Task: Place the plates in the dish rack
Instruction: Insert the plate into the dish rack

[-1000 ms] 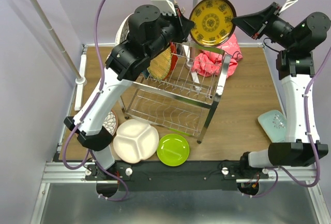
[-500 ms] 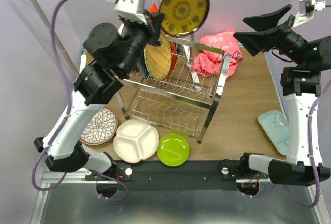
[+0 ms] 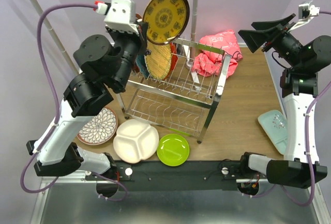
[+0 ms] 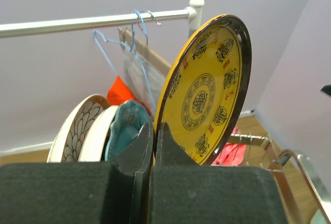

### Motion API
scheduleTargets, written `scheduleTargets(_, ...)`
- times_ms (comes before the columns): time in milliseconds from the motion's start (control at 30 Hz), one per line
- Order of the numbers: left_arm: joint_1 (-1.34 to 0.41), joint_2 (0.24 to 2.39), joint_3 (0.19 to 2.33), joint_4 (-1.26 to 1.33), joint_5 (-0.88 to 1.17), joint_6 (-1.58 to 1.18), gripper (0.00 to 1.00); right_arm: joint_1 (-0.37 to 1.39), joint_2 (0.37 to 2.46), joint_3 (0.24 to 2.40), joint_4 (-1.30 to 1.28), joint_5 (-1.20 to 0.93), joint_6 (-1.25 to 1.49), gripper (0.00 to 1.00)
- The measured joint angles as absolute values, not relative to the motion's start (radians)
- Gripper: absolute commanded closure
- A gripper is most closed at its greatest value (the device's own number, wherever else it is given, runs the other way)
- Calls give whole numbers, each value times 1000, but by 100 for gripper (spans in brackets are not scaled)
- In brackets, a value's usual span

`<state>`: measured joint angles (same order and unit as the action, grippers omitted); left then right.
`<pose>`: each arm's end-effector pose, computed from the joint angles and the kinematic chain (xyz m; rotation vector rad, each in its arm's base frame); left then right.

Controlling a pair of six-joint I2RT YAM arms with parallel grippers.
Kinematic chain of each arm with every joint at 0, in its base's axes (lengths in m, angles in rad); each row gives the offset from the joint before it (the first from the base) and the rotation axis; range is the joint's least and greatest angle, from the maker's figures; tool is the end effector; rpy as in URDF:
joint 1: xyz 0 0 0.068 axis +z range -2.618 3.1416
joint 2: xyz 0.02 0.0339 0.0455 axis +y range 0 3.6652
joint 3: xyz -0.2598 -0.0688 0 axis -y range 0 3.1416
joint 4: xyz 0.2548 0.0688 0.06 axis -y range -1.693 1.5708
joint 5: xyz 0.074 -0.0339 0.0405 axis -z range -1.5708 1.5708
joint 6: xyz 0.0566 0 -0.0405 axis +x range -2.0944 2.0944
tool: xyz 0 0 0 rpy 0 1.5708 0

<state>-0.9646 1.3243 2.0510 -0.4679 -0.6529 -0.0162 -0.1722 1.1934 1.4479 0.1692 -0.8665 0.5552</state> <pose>0.1548 -0.1630 0.6100 0.0823 1.3746 -0.3948 0.2602 -0.0015 0.5227 -0.3432 1.3022 0.8198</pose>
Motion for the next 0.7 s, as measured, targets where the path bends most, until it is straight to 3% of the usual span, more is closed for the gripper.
scheduleTargets(700, -1206, 1488, 2113, -682, -1161, 33, 100, -204, 1193, 1386, 72, -793, 470, 2)
